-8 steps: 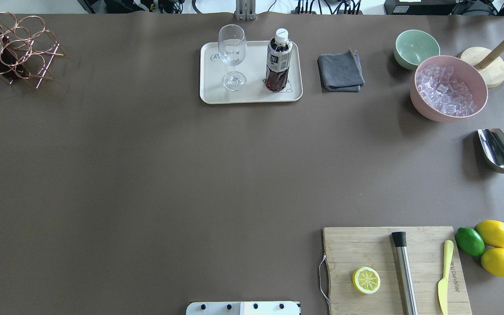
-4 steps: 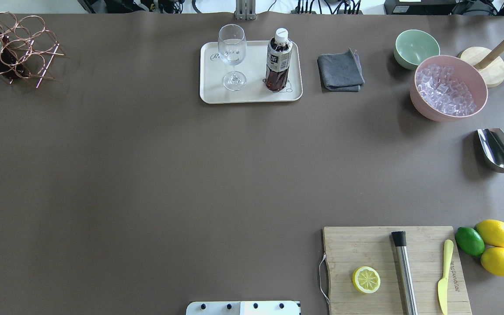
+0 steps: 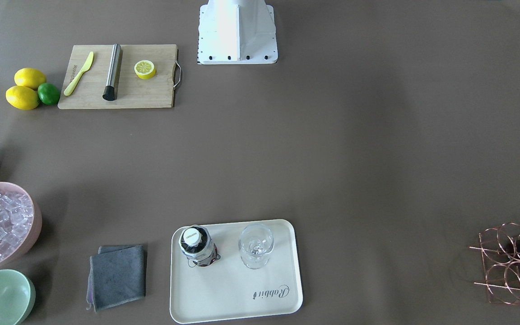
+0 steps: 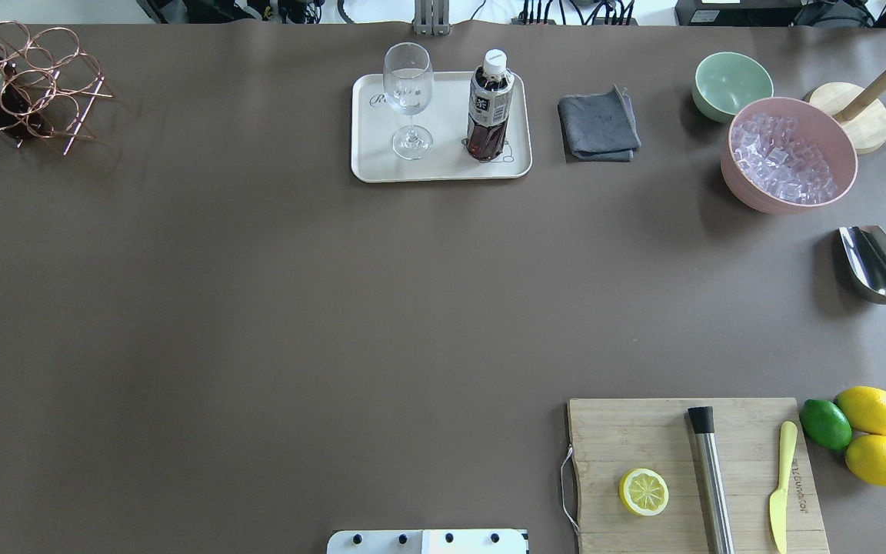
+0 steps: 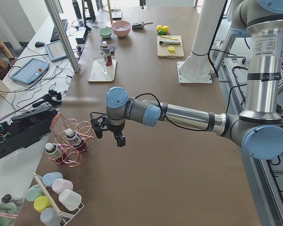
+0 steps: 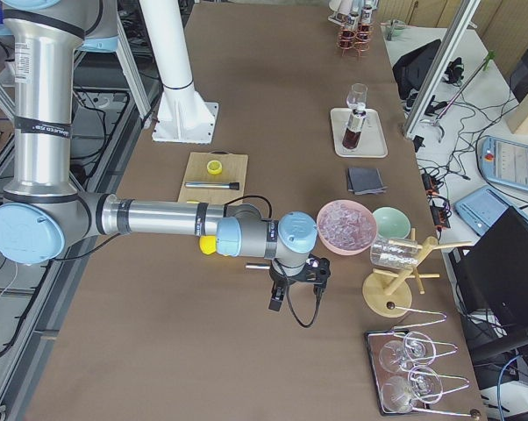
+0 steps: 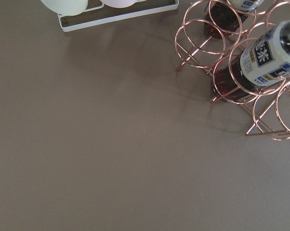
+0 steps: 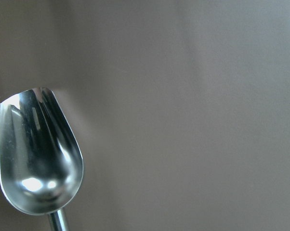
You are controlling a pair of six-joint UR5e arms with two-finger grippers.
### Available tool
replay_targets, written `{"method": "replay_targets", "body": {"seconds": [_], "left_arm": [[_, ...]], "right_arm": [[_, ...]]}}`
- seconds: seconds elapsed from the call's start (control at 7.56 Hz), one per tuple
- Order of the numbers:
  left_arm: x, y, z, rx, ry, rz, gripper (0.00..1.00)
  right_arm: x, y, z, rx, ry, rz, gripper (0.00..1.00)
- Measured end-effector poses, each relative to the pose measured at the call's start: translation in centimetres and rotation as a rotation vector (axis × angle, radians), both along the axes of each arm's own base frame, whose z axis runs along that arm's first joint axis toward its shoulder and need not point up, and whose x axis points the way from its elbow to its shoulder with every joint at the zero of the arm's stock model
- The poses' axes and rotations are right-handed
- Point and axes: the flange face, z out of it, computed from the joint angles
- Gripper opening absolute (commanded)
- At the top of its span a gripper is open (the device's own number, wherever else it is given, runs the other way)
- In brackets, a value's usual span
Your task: Take tea from basket to plate
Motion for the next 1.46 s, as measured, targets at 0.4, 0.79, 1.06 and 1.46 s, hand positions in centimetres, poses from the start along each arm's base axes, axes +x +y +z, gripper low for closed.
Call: {"method": "replay_targets", "body": {"seconds": [0.4,0.79,1.06,1.46], "left_arm": [[1.8,2.2,0.0,0.125,-0.023,0.170,0.97],[5.7,3.0,-1.0,0.215,-0.050,0.368,0.97],[4.9,2.6,-1.3,0.113,-0.054,0.392,0.98],[3.9,0.0,-1.9,0.091,-0.062,0.367,0.98]], "right_arm": [[0.1,-0.1,-0.3,0.012,0.001,0.002,1.00],[0.3,-0.1,-0.5,0.016,-0.005,0.007,1.00],[0.7,0.0,-0.8,0.021,-0.013,0.018,1.00],[1.0,-0.2,-1.7,0.041,-0.019,0.024,1.00]]}}
